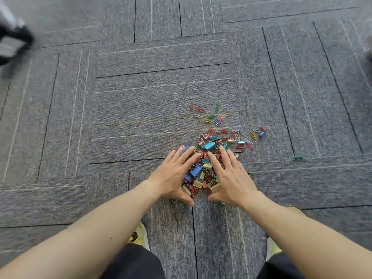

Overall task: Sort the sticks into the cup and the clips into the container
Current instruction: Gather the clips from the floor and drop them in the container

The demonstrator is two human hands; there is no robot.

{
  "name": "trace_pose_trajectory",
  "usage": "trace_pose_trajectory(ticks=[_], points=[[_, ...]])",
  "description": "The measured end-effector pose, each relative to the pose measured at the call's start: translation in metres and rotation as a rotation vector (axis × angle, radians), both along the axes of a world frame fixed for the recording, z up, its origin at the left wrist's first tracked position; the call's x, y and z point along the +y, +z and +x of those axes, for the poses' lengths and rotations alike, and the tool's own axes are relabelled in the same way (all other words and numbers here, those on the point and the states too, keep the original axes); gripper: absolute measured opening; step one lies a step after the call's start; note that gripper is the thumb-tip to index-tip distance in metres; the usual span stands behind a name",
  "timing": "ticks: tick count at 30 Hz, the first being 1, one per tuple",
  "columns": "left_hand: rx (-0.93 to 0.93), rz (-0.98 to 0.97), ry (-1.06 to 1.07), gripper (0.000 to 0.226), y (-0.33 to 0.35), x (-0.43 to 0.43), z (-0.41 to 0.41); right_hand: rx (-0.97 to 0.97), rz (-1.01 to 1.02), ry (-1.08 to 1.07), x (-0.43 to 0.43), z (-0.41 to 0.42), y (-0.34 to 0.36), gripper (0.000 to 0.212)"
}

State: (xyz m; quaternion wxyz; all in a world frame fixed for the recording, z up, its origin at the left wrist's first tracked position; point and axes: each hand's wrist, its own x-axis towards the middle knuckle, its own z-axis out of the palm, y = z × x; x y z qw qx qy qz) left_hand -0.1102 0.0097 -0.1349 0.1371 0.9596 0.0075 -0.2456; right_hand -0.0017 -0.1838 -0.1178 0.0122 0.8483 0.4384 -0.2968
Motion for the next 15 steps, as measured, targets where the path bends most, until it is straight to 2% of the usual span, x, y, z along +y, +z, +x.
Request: trace_pose_trajectory(ticks=[9,15], points=[[-0.081,0.042,0.149,0.13,-0.016,-0.022,-0.009,-0.073,0.02,0.145,0.022,0.009,-0.007,0.14],[-0.153,0.13,0.076,0.108,-0.021,-0.015,-0.005,-0.119,0.067,0.216,0.02,0.015,-0.006,0.116]])
